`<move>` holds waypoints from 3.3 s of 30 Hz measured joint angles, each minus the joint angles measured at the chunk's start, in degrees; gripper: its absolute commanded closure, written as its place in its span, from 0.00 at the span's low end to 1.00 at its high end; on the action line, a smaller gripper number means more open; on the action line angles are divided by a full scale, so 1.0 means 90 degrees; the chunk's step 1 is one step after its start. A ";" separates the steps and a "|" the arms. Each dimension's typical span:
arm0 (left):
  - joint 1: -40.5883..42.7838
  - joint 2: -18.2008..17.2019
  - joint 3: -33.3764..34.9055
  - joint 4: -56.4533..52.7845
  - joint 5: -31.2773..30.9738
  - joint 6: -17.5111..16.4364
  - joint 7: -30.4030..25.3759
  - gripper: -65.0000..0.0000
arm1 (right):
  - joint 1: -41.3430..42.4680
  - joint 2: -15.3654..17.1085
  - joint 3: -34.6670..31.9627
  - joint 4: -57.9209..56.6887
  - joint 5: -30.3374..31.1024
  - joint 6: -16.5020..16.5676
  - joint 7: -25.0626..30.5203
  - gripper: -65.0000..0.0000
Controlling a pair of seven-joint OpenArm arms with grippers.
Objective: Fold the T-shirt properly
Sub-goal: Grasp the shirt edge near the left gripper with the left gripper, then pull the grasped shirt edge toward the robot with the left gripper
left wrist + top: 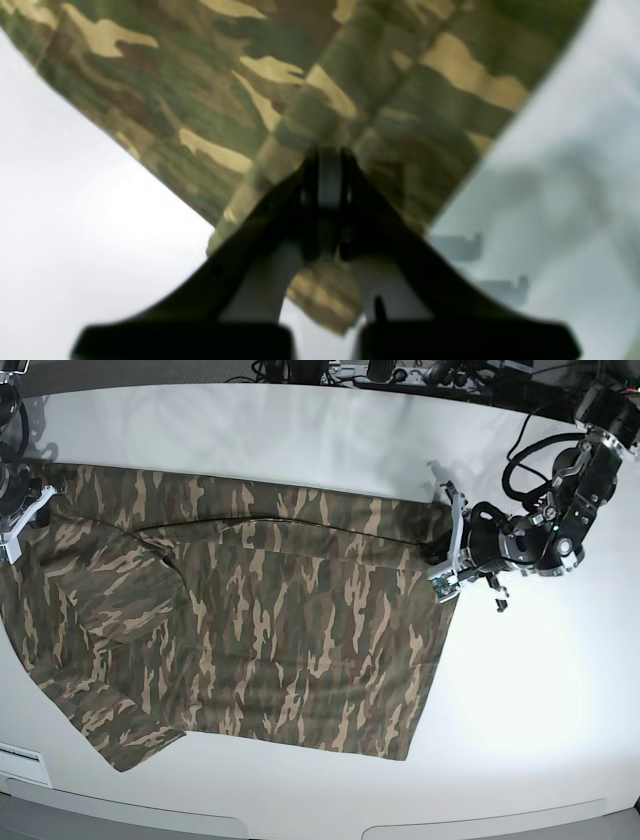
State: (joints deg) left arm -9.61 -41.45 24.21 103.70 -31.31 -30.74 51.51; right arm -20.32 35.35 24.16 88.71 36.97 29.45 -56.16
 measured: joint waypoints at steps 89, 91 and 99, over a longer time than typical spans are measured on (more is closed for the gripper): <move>0.2953 -0.0600 0.0476 0.2208 0.1722 0.0704 0.0345 1.00 | -0.2174 0.0396 0.0083 0.1134 -0.0034 -0.0420 0.0039 1.00; 0.2953 -0.0597 0.0476 0.2212 0.1722 0.0707 0.0369 1.00 | -0.2174 0.0396 0.0083 0.1139 -0.0032 -0.0461 0.0022 1.00; 0.2958 -0.0597 0.0476 0.2251 0.1848 0.0704 0.0379 1.00 | -0.2171 0.0396 0.0078 0.1173 -0.0034 -0.0493 0.0000 1.00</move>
State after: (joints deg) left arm 17.02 -46.83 28.49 123.96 -14.68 -24.40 54.92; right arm -39.86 38.92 24.86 99.26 36.67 25.02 -56.16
